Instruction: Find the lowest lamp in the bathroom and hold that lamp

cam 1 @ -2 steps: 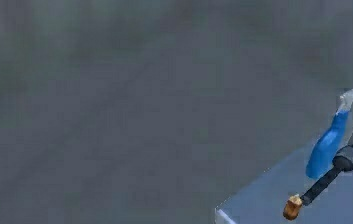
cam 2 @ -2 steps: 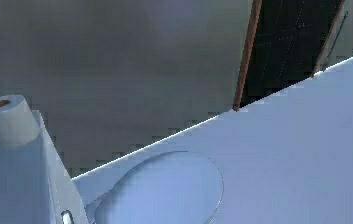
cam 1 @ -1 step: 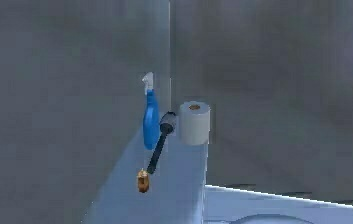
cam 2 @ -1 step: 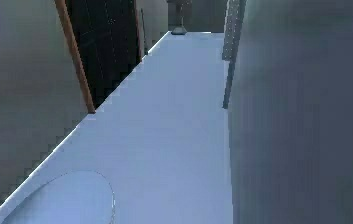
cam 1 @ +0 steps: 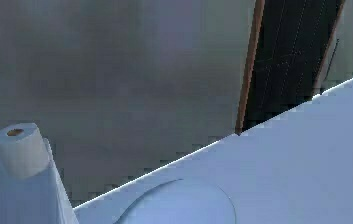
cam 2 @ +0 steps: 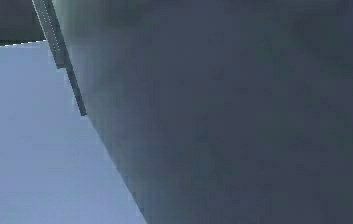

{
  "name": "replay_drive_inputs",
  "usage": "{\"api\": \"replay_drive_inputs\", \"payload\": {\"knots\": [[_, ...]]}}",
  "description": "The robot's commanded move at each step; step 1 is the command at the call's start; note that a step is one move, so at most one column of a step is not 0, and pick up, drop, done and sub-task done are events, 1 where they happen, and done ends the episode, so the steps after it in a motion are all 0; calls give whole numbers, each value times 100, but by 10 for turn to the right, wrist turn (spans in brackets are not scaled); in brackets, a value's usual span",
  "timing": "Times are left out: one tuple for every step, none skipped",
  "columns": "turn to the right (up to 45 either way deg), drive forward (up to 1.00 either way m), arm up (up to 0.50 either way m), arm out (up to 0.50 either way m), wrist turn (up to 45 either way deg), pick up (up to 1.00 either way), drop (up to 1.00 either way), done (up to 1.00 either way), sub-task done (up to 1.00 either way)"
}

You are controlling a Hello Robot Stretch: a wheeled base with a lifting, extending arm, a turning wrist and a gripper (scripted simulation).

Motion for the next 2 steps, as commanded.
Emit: {"api": "replay_drive_inputs", "payload": {"knots": [[420,0,0,0,0,0,0,0,0],[0,75,0,0,0,0,0,0,0]]}}
